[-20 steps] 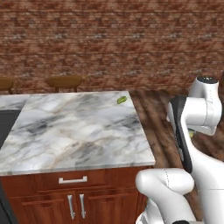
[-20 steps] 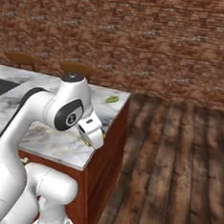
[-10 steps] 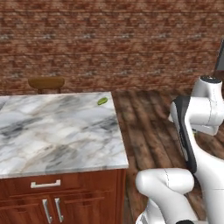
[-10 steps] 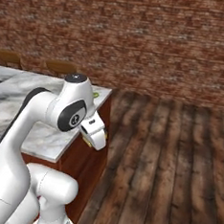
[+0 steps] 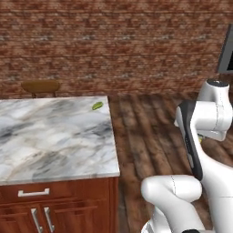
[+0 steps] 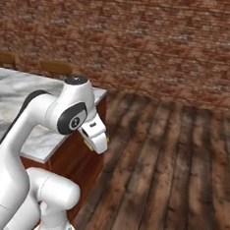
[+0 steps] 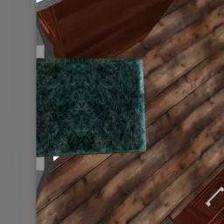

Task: Place the sponge inside the microwave to prepare for sanitizing.

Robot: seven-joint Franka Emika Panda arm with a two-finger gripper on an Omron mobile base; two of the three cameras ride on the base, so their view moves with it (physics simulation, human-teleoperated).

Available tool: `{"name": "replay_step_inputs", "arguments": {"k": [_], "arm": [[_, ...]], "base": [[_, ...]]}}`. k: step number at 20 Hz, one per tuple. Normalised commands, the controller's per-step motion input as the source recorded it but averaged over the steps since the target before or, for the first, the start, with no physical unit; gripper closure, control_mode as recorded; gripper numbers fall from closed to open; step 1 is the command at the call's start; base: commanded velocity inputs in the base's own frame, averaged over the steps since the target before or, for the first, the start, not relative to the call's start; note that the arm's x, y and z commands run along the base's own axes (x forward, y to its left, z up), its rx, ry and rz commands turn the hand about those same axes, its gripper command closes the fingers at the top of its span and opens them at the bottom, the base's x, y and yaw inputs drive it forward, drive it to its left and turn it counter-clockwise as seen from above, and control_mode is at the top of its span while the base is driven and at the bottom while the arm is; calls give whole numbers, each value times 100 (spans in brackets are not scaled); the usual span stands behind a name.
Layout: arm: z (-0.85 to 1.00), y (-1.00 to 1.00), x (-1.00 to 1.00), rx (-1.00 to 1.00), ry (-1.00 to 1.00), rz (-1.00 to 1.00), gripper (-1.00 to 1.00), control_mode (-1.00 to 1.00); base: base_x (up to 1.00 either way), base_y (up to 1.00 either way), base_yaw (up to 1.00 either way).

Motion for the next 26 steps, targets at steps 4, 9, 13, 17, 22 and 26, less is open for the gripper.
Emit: {"name": "replay_step_inputs", "arguments": {"k": [4, 9, 13, 17, 22, 26], "arm": [[0, 0, 0, 0, 0, 0, 100, 100], [0, 0, 0, 0, 0, 0, 100, 100], [0, 0, 0, 0, 0, 0, 100, 100], [0, 0, 0, 0, 0, 0, 100, 100], [0, 0, 0, 0, 0, 0, 100, 100], [0, 0, 0, 0, 0, 0, 100, 100]], "base": [[0, -62, 0], [19, -78, 0], [41, -70, 0], [77, -37, -12], [35, -8, -19], [6, -4, -24]]}}
